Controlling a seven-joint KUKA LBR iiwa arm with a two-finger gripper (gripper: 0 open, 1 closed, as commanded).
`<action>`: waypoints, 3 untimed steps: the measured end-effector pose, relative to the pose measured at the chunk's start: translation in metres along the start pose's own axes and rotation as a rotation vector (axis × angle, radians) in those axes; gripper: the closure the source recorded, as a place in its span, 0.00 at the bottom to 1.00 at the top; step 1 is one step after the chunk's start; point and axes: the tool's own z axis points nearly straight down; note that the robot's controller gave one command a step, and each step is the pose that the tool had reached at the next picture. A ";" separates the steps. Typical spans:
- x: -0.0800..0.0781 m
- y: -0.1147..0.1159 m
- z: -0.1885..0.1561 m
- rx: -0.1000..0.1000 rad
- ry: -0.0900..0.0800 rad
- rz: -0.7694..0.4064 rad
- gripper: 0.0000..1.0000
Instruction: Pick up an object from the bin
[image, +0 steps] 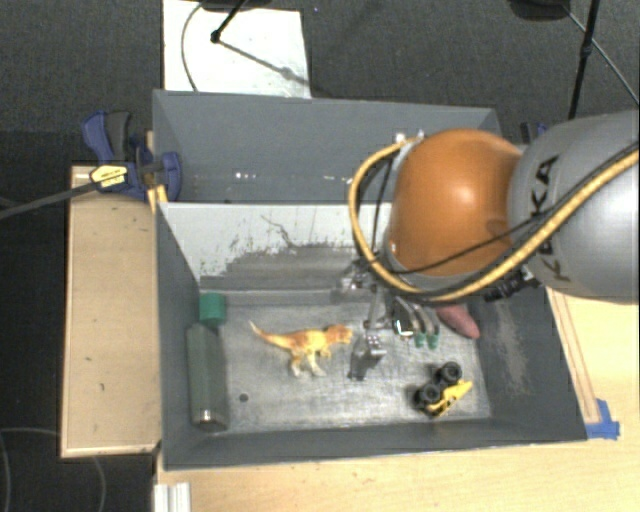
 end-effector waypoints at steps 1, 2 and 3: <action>-0.002 -0.001 -0.004 -0.001 -0.008 0.004 0.00; -0.016 -0.001 0.034 -0.002 -0.018 -0.040 0.00; -0.049 -0.001 0.069 0.000 -0.011 -0.217 0.00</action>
Offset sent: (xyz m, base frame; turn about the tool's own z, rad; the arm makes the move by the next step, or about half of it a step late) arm 0.0457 -0.0043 -0.1602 -0.1638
